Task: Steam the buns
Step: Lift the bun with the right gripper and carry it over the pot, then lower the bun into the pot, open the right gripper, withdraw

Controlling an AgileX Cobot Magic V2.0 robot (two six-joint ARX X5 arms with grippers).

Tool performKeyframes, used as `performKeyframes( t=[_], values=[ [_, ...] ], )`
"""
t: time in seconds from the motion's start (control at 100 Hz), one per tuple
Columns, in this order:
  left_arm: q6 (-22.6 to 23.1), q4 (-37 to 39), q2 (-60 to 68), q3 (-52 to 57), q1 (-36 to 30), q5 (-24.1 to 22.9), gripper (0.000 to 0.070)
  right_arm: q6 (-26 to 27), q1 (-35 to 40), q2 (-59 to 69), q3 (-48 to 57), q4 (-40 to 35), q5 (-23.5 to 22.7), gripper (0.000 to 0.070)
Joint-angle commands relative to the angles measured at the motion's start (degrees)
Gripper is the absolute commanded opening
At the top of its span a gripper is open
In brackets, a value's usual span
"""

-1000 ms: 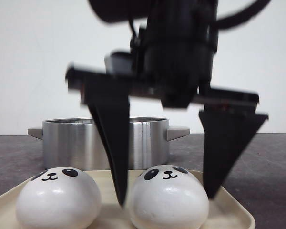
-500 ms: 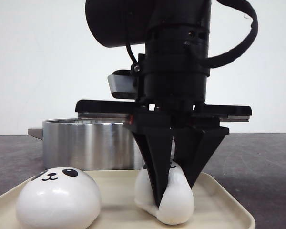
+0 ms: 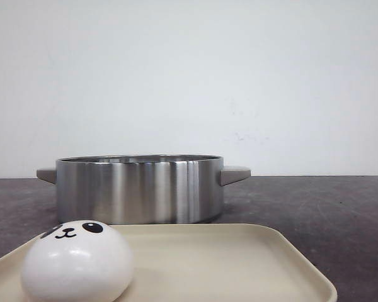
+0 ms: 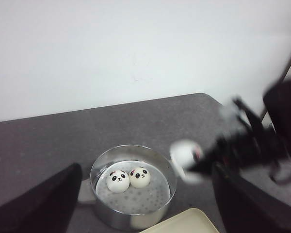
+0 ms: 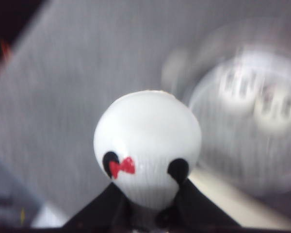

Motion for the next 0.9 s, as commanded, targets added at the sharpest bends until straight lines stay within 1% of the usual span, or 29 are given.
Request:
performKeyframes(
  t=[0.0, 0.06, 0.13, 0.2, 0.32, 0.38, 0.47, 0.54, 0.73, 0.89],
  values=[
    [0.7, 0.7, 0.4, 1.1, -0.4, -0.2, 0.0511, -4.4, -3.4, 4.2, 3.4, 0.6, -2.6, 0.0006],
    [0.7, 0.9, 0.4, 1.1, -0.4, -0.4, 0.0511, -4.8, -7.8, 8.2, 5.9, 1.1, -6.4, 0.0006],
    [0.7, 1.6, 0.4, 1.1, -0.4, -0.4, 0.0511, -5.4, -11.8, 12.5, 8.0, 0.8, -8.7, 0.0006],
    [0.7, 2.0, 0.4, 1.1, -0.4, -0.4, 0.0511, -5.2, -14.7, 16.6, 9.0, 0.1, -10.3, 0.0006],
    [0.7, 1.9, 0.4, 1.1, -0.4, -0.4, 0.0511, -3.9, -18.4, 22.9, 9.5, -3.6, -11.9, 0.0006],
    [0.7, 1.9, 0.4, 1.1, -0.4, -0.5, 0.0511, -3.8, -19.4, 25.8, 9.5, -5.9, -12.0, 0.0006],
    [0.7, 1.8, 0.4, 1.1, -0.4, -0.5, 0.0511, -3.8, -20.2, 29.0, 9.5, -7.3, -13.1, 0.0006],
    [0.7, 1.6, 0.4, 1.1, -0.4, -0.6, 0.0511, -3.2, -20.3, 30.9, 9.5, -7.3, -14.4, 0.0006],
    [1.0, 1.5, 0.4, 1.1, -0.4, -0.6, 0.0511, -1.4, -20.2, 33.0, 9.5, -6.4, -14.5, 0.0006],
    [2.1, 1.5, 0.5, 1.1, -0.4, -1.9, 0.0511, -0.5, -20.0, 34.7, 9.5, -7.0, -14.7, 0.0006]
  ],
)
